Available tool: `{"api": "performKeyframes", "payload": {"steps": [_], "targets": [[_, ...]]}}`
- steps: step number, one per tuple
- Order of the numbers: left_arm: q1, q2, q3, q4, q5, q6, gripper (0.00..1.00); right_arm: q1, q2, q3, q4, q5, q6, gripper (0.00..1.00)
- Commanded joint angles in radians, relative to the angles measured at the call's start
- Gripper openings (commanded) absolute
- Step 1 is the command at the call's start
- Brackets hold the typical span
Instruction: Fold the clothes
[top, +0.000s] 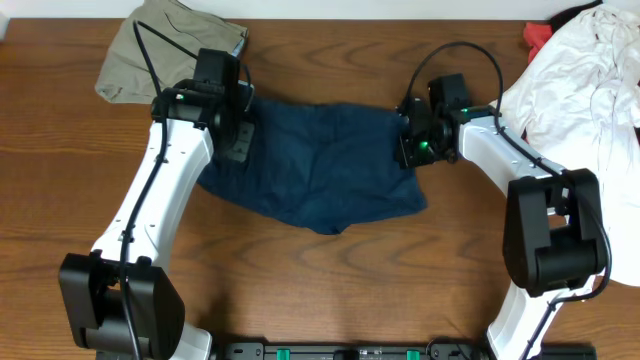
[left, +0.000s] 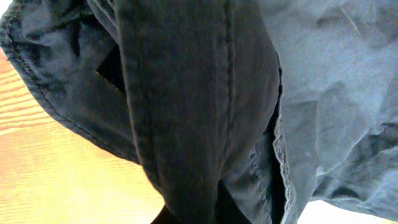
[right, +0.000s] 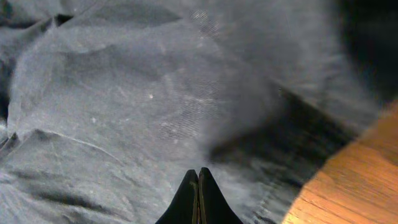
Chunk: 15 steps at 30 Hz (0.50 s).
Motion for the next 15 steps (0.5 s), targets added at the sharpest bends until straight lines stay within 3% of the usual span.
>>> {"api": "performKeyframes", "payload": {"steps": [1, 10, 15], "targets": [[-0.003, -0.023, 0.067, -0.021, 0.013, -0.031, 0.06, 0.002, 0.052, -0.006, -0.004, 0.0, -0.019, 0.01], [-0.005, -0.023, 0.267, -0.151, 0.014, -0.031, 0.06, -0.003, 0.089, -0.006, -0.014, 0.0, -0.02, 0.01], [-0.035, -0.022, 0.294, -0.158, 0.154, -0.031, 0.06, -0.002, 0.102, -0.006, -0.014, 0.0, -0.02, 0.01]]}}
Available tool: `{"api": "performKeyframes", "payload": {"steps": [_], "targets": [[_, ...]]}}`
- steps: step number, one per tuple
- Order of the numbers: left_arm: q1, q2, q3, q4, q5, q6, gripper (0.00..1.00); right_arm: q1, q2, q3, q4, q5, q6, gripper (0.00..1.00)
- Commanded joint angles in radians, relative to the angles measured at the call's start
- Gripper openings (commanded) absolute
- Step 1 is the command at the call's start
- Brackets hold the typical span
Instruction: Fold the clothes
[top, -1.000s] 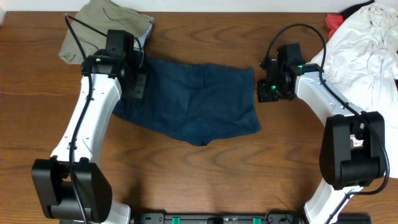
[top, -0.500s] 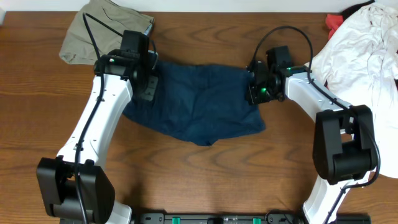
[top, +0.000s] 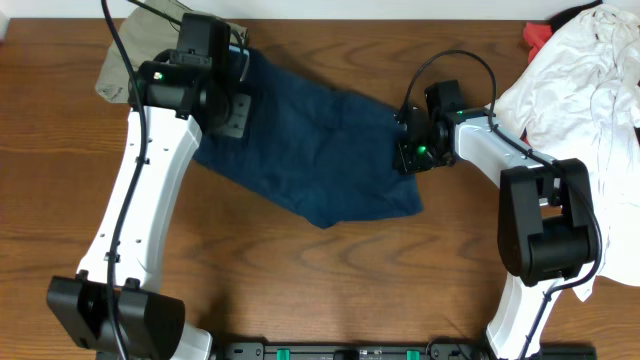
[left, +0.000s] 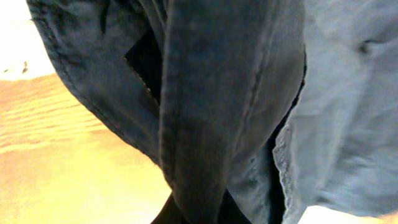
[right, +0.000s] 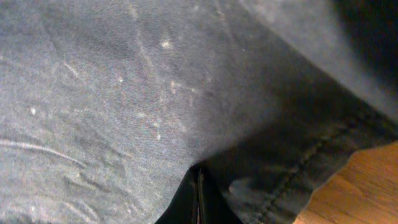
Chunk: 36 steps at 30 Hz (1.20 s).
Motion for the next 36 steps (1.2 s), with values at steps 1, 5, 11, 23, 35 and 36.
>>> {"api": "performKeyframes", "payload": {"steps": [1, 5, 11, 23, 35, 36], "targets": [[-0.033, -0.02, 0.024, -0.002, 0.135, -0.013, 0.06, 0.002, 0.047, -0.006, -0.007, 0.018, -0.018, 0.01], [-0.1, -0.01, 0.018, 0.011, 0.185, -0.08, 0.06, 0.002, 0.054, -0.006, -0.008, 0.018, -0.018, 0.01], [-0.233, 0.056, 0.018, 0.092, 0.185, -0.207, 0.06, 0.002, 0.054, -0.006, -0.008, 0.014, -0.018, 0.01], [-0.465, 0.278, 0.018, 0.327, 0.186, -0.427, 0.06, -0.009, 0.053, -0.006, -0.005, -0.047, -0.018, 0.01], [-0.536, 0.381, 0.018, 0.368, 0.185, -0.431, 0.06, -0.142, -0.171, -0.003, 0.023, -0.256, 0.031, 0.01], [-0.536, 0.381, 0.018, 0.371, 0.185, -0.431, 0.07, -0.162, -0.208, -0.003, 0.023, -0.255, 0.043, 0.01]]}}
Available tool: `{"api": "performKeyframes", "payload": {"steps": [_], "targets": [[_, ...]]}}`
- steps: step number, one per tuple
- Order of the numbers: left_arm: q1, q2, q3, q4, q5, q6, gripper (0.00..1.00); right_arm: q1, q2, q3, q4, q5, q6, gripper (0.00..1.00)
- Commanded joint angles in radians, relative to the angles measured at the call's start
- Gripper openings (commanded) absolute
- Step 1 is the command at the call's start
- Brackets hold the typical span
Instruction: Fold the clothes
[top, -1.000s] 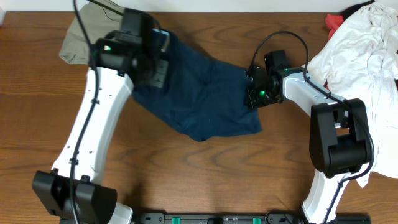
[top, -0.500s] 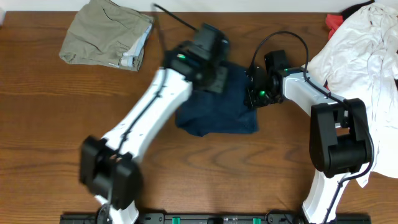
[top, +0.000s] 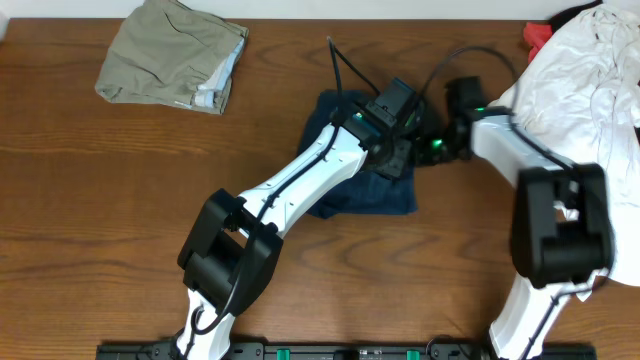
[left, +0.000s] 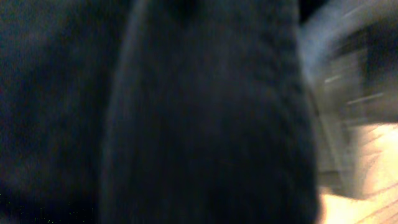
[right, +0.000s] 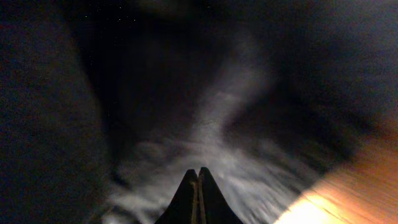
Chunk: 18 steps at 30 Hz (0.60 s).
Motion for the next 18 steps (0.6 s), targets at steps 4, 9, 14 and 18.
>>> {"api": "performKeyframes", "payload": {"steps": [4, 9, 14, 18], "targets": [[0.003, 0.002, 0.016, 0.018, 0.013, -0.012, 0.83, -0.135, -0.275, 0.005, 0.007, -0.056, 0.052, 0.11], [0.004, 0.002, 0.017, 0.001, 0.003, 0.119, 0.98, -0.212, -0.384, 0.005, 0.003, -0.056, 0.051, 0.29], [0.011, -0.011, 0.018, -0.114, -0.129, 0.234, 0.98, -0.218, -0.385, 0.004, -0.031, -0.018, 0.05, 0.33], [0.017, -0.01, 0.006, -0.27, -0.215, 0.278, 0.98, -0.208, -0.381, 0.004, -0.05, 0.02, 0.05, 0.34]]}}
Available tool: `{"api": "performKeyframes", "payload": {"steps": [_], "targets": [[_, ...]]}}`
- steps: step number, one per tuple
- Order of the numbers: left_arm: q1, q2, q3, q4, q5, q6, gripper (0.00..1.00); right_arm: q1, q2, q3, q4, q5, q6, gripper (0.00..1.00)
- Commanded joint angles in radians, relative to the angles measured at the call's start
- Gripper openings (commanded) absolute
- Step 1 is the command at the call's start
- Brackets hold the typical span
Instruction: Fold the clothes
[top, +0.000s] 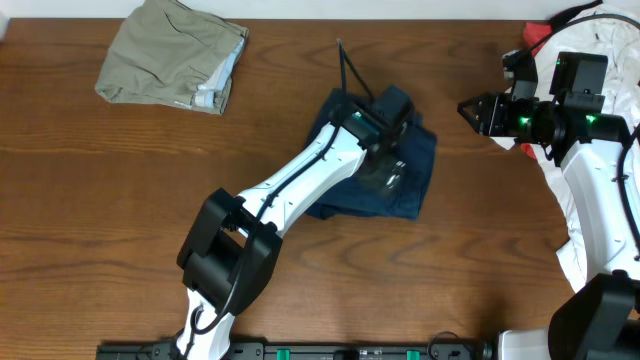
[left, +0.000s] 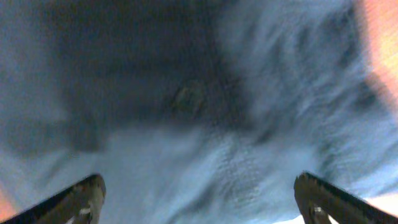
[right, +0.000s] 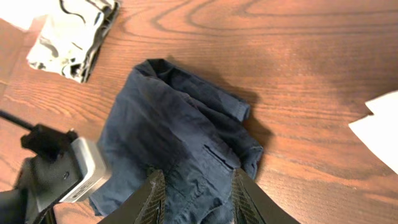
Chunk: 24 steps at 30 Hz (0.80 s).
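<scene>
The dark blue shorts (top: 415, 160) lie folded in half at the table's middle, also plain in the right wrist view as blue shorts (right: 180, 124). My left gripper (top: 385, 175) hovers low over them, jaws wide open. Blue cloth (left: 199, 124) fills its view between the two fingers (left: 87, 193), and nothing is held. My right gripper (top: 472, 108) hangs open above the table to the shorts' right, and its fingers (right: 152, 199) frame the shorts from a distance.
A folded khaki garment (top: 170, 55) lies at the far left. A heap of white clothes (top: 590, 60) with something red behind it fills the far right corner, under my right arm. Bare wood (top: 120, 200) lies in front of and beside the shorts.
Both grippers were shut on the shorts at their right end. Now both are open, and the right one has drawn back to the right and higher. The shorts rest folded.
The shorts lay spread out, my left gripper shut on their left end and my right on the right end. Then the left end was raised toward the far side. Later it was over at the right end, the shorts doubled. Now both grippers have let go.
</scene>
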Motion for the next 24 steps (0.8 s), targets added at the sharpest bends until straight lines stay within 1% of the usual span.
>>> {"api": "performKeyframes", "payload": {"steps": [1, 4, 8, 10, 15, 19, 24], "targets": [[0.014, -0.01, -0.002, -0.098, -0.124, 0.082, 0.98, 0.008, 0.007, 0.001, -0.006, 0.033, 0.002, 0.34], [0.036, -0.01, -0.036, -0.177, -0.134, 0.083, 0.98, 0.01, 0.007, 0.001, -0.009, 0.05, -0.001, 0.36], [0.069, -0.01, -0.108, -0.187, -0.132, 0.135, 0.98, 0.01, 0.007, 0.0, -0.008, 0.051, -0.002, 0.38], [0.085, -0.01, -0.156, -0.153, -0.132, 0.159, 0.98, 0.011, 0.007, 0.0, -0.008, 0.058, -0.002, 0.39], [0.128, -0.01, -0.274, -0.013, -0.134, 0.165, 0.98, 0.011, 0.007, 0.0, -0.018, 0.07, -0.006, 0.4], [0.188, -0.01, -0.314, 0.071, -0.139, 0.164, 0.98, 0.014, 0.007, -0.001, -0.021, 0.082, -0.005, 0.4], [0.282, -0.01, -0.314, 0.186, -0.262, 0.165, 0.98, 0.016, 0.007, -0.001, -0.021, 0.089, -0.005, 0.41]]}}
